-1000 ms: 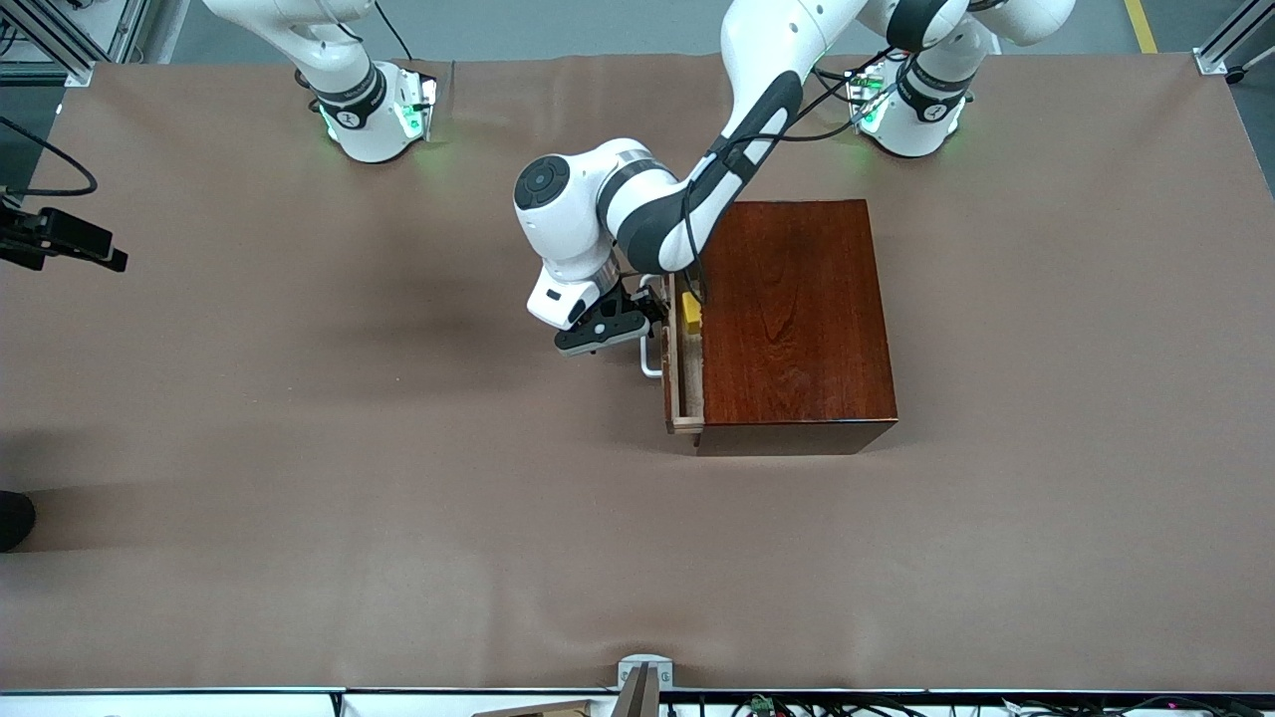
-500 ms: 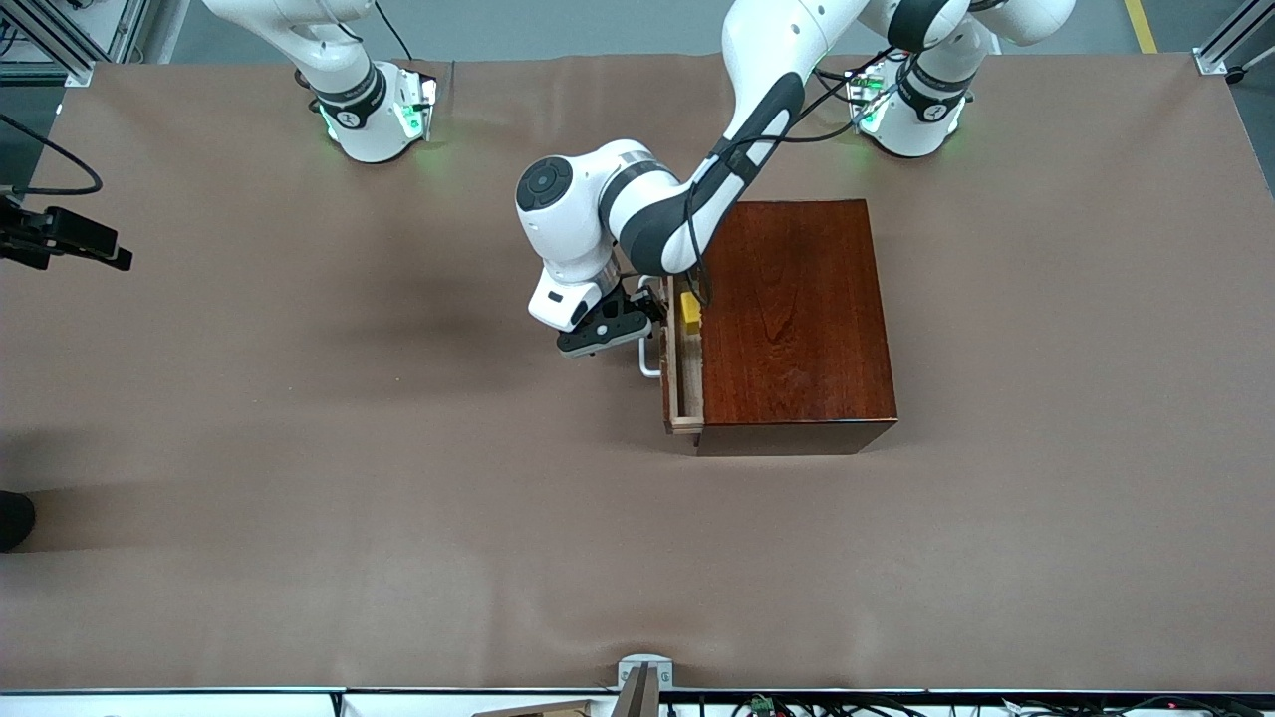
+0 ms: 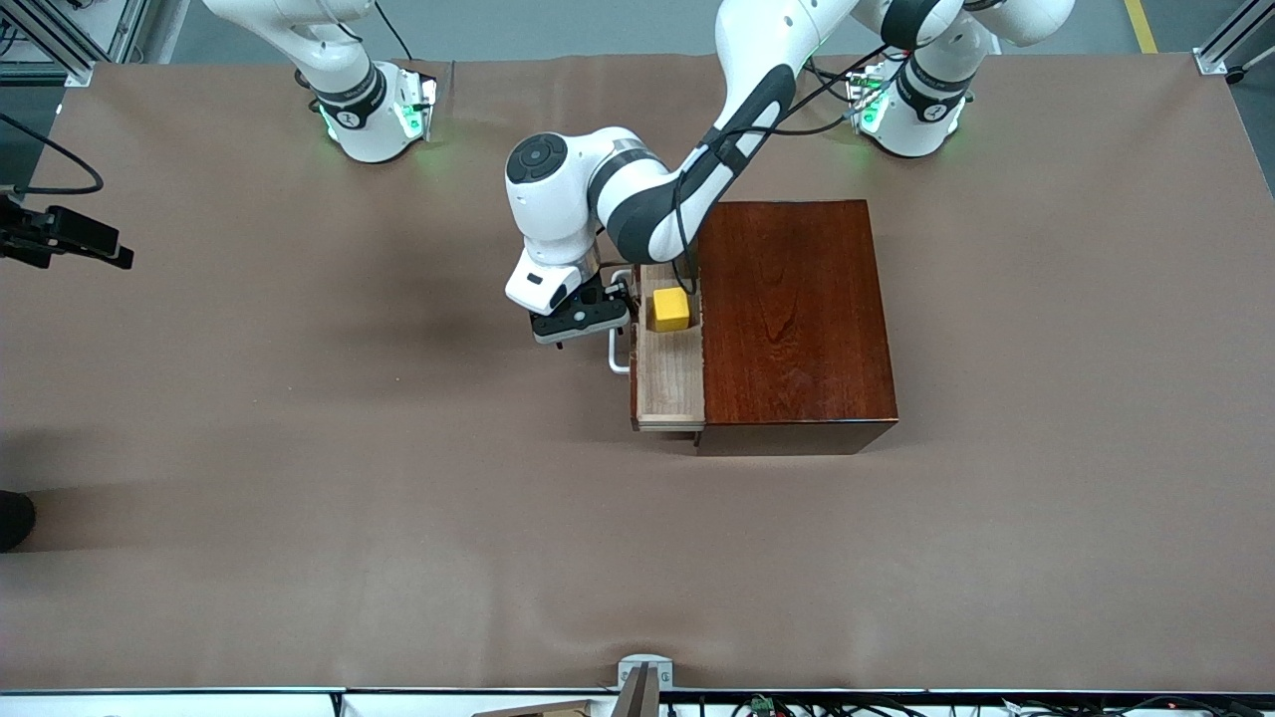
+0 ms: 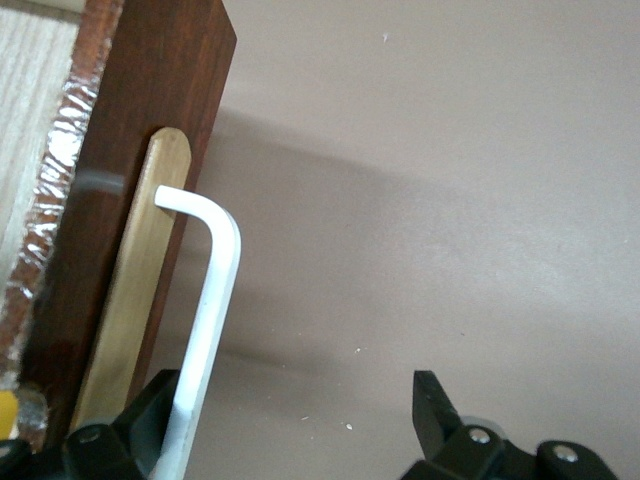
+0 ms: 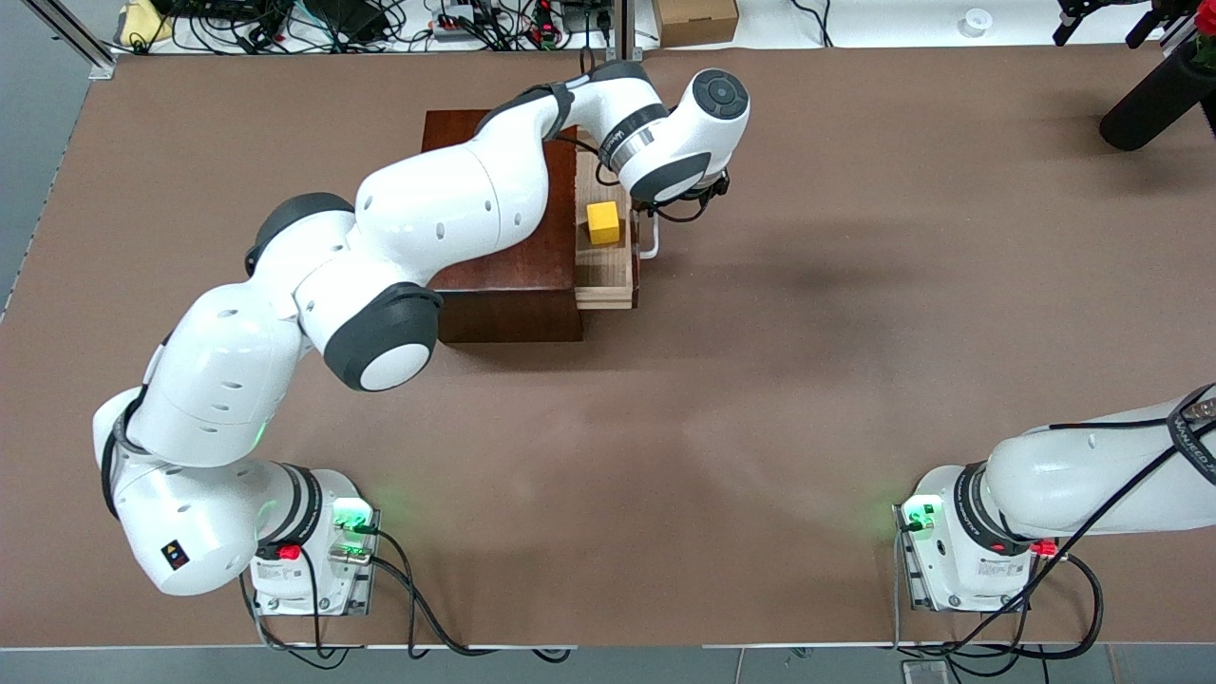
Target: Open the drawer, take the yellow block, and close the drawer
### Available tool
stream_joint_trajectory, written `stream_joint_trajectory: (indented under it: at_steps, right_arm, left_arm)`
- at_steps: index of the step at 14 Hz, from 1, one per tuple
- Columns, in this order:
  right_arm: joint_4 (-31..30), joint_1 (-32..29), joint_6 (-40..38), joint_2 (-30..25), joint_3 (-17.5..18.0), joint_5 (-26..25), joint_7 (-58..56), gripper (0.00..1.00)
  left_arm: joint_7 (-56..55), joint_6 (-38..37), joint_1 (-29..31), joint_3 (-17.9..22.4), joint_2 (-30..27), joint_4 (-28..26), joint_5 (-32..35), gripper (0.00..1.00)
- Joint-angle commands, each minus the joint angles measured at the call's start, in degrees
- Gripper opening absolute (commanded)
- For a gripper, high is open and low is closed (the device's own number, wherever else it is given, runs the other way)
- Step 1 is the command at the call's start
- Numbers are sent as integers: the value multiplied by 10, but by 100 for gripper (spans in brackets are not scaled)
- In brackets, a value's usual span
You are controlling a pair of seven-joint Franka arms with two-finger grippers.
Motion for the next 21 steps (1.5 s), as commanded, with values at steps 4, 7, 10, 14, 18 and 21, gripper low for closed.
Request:
stream_joint_trajectory:
  at_steps: [4,7,10,14,18,21]
  right_arm:
    - [13,-1,-7,6,1,-4,-4,100]
    - [13,-5,-7,7,0,-3,-4,100]
    - [13,1,-7,7,1,2,6,100]
    - [12,3,-8,7,4,15,61,100]
    - [9,21,-10,7,10,31,161,100]
    - [8,23,-18,7,23,47,212,100]
  left_arm:
    - [-14,31,-1,-4,30,53,-26,100]
    - [-28,47,-2,-4,30,54,-28,100]
    - [-41,66,-2,-4,30,54,-28,100]
    - [-40,64,-2,-3,27,53,-28,100]
    - [-37,39,2,-2,7,52,-28,100]
    - [-31,-13,20,4,-46,49,-27,100]
